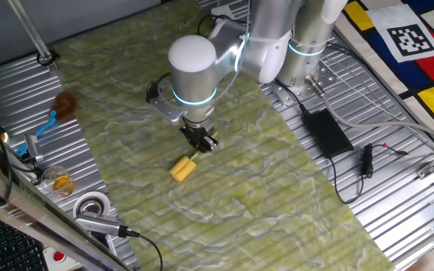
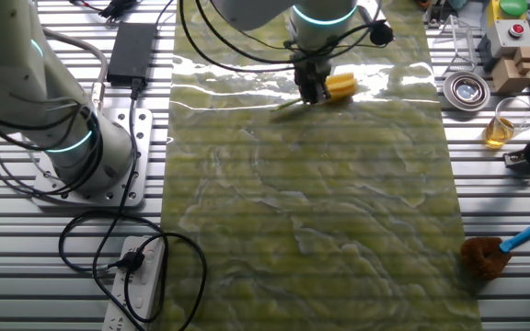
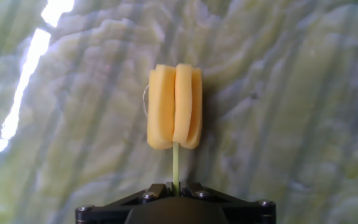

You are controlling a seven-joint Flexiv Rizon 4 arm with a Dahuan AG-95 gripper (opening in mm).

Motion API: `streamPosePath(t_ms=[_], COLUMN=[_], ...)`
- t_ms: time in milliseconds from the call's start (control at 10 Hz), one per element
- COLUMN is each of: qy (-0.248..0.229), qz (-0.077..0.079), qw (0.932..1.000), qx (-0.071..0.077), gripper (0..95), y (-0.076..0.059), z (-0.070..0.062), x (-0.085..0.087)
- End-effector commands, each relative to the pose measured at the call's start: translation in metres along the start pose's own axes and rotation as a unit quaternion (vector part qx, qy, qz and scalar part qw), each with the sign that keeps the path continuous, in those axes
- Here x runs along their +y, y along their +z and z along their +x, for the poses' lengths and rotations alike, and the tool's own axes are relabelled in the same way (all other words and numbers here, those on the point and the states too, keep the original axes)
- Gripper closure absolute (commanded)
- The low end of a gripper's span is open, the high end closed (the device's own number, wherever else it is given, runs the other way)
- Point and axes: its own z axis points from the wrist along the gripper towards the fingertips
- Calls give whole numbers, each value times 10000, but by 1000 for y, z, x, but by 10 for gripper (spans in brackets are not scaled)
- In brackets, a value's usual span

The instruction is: Scrub the table with a brush

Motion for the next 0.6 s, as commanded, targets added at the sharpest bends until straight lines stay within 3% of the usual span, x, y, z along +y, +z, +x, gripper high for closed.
streamPosePath(t_ms=[100, 300, 600], qy=[-418, -463, -590], qz=[22, -16, -9], qw=[9991, 9986, 9976], qx=[109, 244, 365], gripper=[950, 950, 950], y=[-13, -23, -26], z=[-1, -1, 2], x=[-12, -20, -25])
